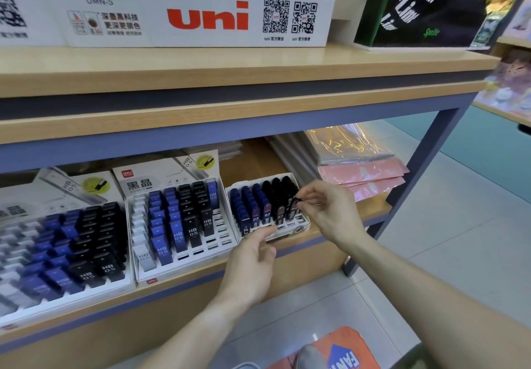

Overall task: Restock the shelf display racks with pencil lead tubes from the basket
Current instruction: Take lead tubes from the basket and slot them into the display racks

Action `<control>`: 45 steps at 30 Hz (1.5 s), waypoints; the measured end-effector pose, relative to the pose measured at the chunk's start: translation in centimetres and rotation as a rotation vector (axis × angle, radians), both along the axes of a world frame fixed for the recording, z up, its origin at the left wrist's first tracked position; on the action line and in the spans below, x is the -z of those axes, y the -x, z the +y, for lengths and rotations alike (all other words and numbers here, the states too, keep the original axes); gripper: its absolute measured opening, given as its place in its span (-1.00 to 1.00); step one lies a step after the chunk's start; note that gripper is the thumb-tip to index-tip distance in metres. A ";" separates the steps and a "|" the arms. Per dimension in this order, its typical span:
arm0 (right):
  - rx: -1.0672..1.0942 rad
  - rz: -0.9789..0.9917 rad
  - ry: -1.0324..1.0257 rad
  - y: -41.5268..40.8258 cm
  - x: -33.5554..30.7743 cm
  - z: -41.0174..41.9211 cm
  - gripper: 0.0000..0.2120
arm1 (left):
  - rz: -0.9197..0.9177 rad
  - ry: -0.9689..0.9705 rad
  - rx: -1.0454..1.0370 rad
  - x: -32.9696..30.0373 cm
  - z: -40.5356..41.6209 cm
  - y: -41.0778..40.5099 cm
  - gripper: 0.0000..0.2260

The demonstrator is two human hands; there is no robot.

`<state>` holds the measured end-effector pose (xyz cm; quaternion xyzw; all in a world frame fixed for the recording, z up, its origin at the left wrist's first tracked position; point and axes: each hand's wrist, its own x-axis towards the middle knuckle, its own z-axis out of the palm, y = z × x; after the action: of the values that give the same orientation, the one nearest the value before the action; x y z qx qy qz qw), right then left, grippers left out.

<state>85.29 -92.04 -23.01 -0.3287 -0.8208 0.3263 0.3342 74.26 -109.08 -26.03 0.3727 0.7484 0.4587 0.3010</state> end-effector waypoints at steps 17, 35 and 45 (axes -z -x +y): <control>0.069 -0.144 -0.021 1.0 1.7 0.2 -0.80 | 0.009 0.042 0.082 0.9 0.2 0.6 -0.57; -0.465 -0.590 0.191 -1.6 4.7 -14.2 -0.79 | 0.423 0.294 0.370 5.7 -11.3 3.5 -0.71; -0.682 -1.094 0.453 -1.0 18.9 -23.1 -0.59 | 0.161 0.742 0.269 19.1 -23.4 2.6 -0.64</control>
<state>86.28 -115.16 -41.89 -0.2311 -0.8408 0.3640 -0.3274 71.66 -132.49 -45.10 0.3684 0.8288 0.0831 0.4129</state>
